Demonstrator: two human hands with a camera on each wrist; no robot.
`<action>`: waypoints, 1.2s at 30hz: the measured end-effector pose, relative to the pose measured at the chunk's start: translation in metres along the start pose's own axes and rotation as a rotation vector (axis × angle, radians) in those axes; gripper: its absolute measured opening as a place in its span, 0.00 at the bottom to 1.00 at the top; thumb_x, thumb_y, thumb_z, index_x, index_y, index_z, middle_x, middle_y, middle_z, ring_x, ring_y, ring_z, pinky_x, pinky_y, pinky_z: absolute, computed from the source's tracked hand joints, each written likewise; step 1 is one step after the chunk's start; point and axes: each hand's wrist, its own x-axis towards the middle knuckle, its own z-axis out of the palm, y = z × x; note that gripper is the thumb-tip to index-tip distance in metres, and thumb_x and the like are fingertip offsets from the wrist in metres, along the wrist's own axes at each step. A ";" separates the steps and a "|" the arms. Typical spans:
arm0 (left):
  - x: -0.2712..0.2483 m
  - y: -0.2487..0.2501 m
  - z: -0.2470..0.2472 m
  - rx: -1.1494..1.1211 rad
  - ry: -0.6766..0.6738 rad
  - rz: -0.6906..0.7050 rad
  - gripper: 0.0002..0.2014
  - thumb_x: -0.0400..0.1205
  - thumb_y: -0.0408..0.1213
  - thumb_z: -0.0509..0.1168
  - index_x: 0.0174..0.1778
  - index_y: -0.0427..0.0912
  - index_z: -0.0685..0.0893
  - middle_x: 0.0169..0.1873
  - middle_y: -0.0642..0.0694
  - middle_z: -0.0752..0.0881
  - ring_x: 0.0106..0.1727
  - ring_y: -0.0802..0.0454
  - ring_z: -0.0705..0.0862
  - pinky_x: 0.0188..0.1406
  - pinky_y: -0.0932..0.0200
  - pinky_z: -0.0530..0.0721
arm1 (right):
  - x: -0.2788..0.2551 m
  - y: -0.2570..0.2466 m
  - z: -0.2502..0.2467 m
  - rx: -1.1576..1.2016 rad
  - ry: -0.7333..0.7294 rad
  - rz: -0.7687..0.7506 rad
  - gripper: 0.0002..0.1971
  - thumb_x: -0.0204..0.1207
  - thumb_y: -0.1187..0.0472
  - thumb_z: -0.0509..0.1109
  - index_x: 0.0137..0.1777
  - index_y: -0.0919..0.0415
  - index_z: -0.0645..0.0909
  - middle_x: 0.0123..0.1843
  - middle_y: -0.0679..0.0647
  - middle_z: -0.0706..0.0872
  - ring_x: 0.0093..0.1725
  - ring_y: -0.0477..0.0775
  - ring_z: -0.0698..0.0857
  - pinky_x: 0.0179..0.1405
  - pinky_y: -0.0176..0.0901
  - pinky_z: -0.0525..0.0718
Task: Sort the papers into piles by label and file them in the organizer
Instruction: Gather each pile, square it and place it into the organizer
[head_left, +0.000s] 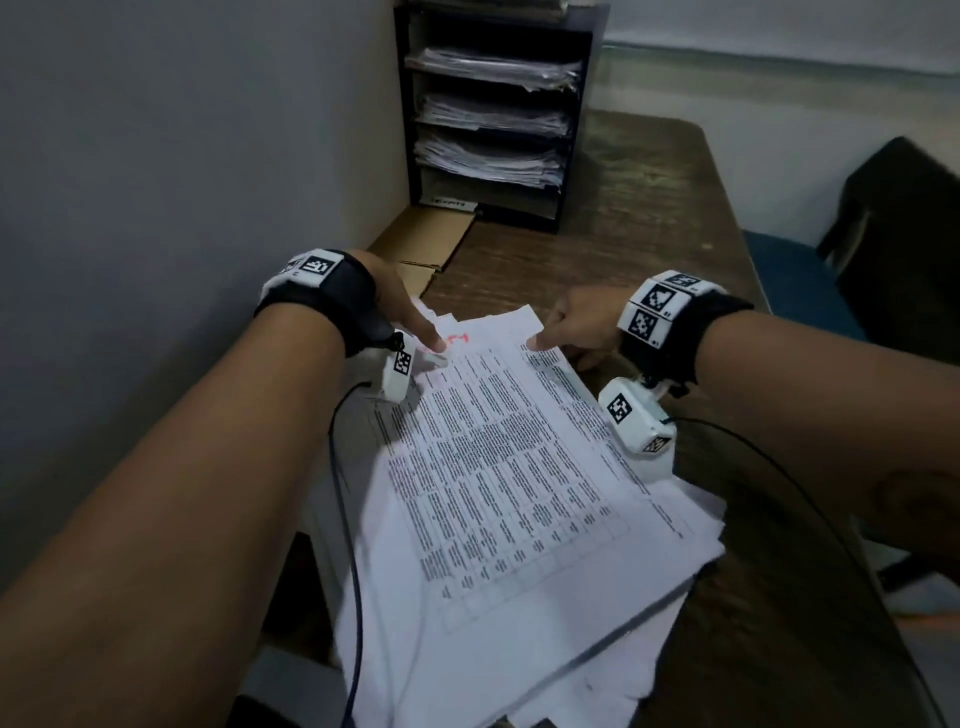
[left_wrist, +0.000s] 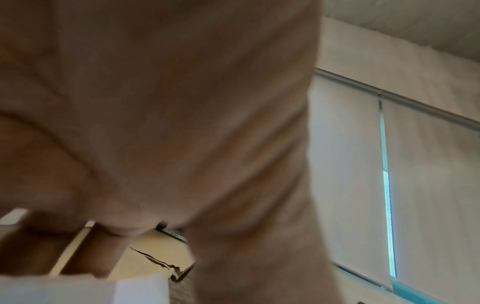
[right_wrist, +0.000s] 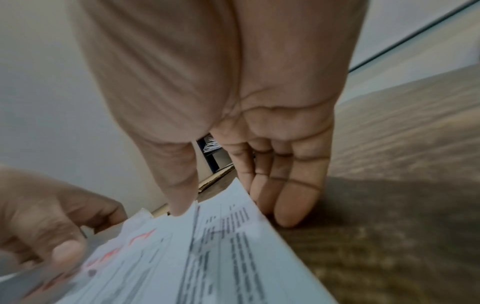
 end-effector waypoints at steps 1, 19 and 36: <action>0.004 -0.006 0.003 -0.039 -0.022 -0.001 0.32 0.43 0.68 0.86 0.38 0.56 0.95 0.47 0.52 0.92 0.55 0.49 0.88 0.65 0.51 0.82 | -0.001 0.000 0.003 -0.032 0.004 -0.032 0.31 0.72 0.39 0.76 0.50 0.74 0.87 0.48 0.65 0.91 0.46 0.61 0.87 0.51 0.56 0.88; -0.048 0.028 0.024 -0.650 0.139 0.512 0.07 0.81 0.18 0.67 0.46 0.33 0.85 0.33 0.44 0.86 0.25 0.58 0.84 0.24 0.65 0.83 | -0.055 0.039 0.006 0.911 -0.032 -0.144 0.22 0.74 0.71 0.74 0.69 0.63 0.83 0.63 0.63 0.89 0.63 0.66 0.88 0.64 0.66 0.83; -0.002 0.092 0.026 -1.527 0.134 0.443 0.24 0.80 0.51 0.73 0.69 0.45 0.80 0.57 0.44 0.87 0.54 0.53 0.89 0.56 0.53 0.87 | -0.070 0.090 -0.042 1.259 0.556 -0.253 0.24 0.67 0.69 0.81 0.65 0.65 0.86 0.62 0.62 0.90 0.62 0.65 0.89 0.68 0.68 0.81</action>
